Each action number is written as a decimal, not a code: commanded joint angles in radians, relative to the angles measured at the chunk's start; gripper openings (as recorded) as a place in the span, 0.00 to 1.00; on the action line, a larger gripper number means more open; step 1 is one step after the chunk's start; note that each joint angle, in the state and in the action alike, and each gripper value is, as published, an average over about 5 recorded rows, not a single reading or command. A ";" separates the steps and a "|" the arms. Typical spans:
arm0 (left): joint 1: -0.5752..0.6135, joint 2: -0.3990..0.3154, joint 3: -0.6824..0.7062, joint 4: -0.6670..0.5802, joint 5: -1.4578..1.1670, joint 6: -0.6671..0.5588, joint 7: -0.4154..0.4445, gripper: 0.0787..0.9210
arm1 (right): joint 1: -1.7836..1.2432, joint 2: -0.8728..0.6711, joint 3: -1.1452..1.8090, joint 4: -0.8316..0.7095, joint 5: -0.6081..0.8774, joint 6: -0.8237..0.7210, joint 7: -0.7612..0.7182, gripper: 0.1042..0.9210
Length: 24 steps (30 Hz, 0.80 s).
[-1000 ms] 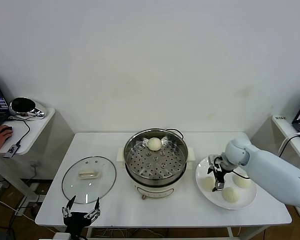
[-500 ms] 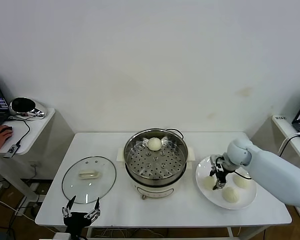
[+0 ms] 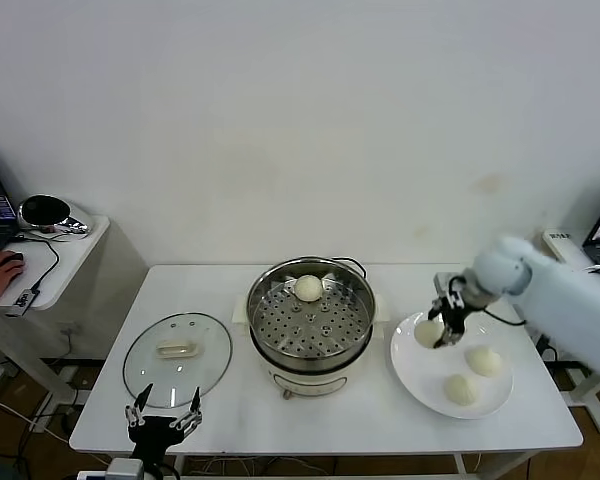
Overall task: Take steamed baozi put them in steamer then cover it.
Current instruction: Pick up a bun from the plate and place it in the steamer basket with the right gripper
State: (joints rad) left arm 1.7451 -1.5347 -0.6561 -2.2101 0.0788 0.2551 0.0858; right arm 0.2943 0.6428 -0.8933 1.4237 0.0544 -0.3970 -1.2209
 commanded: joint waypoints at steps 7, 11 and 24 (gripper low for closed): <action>-0.007 0.001 0.000 -0.043 -0.004 0.003 0.001 0.88 | 0.365 0.221 -0.172 -0.031 0.230 -0.084 -0.029 0.63; 0.007 -0.001 0.001 -0.051 0.000 0.004 0.001 0.88 | 0.323 0.332 -0.167 -0.045 0.222 -0.098 -0.019 0.63; -0.014 -0.012 -0.021 -0.106 0.005 0.041 0.003 0.88 | 0.209 0.620 -0.227 -0.176 0.226 -0.133 0.004 0.63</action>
State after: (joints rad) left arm 1.7366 -1.5466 -0.6727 -2.2978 0.0828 0.2836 0.0879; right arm 0.5026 1.1157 -1.0898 1.2935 0.2486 -0.5121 -1.2176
